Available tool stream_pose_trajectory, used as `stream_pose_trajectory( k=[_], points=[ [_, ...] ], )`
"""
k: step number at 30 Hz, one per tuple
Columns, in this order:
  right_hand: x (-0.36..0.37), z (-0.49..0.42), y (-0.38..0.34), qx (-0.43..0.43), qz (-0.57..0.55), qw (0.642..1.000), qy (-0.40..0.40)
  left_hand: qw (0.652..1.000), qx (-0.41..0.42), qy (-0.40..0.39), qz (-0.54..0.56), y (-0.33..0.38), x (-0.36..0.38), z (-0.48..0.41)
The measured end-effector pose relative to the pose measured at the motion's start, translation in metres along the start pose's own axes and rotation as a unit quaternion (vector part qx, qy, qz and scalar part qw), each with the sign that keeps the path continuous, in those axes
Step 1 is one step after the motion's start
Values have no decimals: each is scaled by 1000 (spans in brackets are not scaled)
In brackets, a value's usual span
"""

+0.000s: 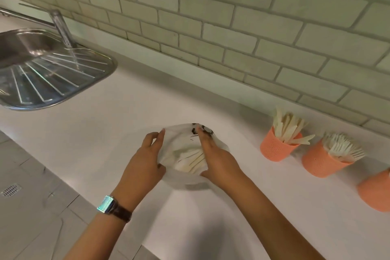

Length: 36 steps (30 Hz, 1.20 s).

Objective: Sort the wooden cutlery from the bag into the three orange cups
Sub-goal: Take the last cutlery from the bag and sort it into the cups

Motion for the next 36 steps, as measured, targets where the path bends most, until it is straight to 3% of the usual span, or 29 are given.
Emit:
stream_pose_trajectory(
  k=[4, 9, 13, 20, 26, 31, 36],
  points=[
    [4, -3, -12, -9, 9, 1000, -17, 1000, -15, 2, 28, -4, 0, 2],
    [53, -40, -3, -97, 176, 975, -99, 999, -2, -22, 50, -6, 12, 12],
    [73, -63, 3, -135, 221, 958, -127, 998, 10, -21, 59, -8, 15, 21],
    [90, -72, -15, -167, 296, 930, -139, 997, 21, -8, 78, -6, 18, 20],
    [95, -66, -11, -190, 338, 916, -104, 999, 14, 15, 49, -10, 15, 14],
    [95, -63, -8, -208, 325, 916, -107, 999, 17, 14, 37, -10, 15, 10],
    [77, -63, -5, -168, 190, 959, -129, 999, 18, 20, 17, -15, 18, 13]
  ],
)
Point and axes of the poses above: each hand's wrist, its own z-axis away from the middle knuckle, its own x-axis out of the palm, y = z × x, the point moved 2 cm from there along -z, towards the middle knuckle, and after that the axes turned 2 degrees about z, right-handed, at the moved point
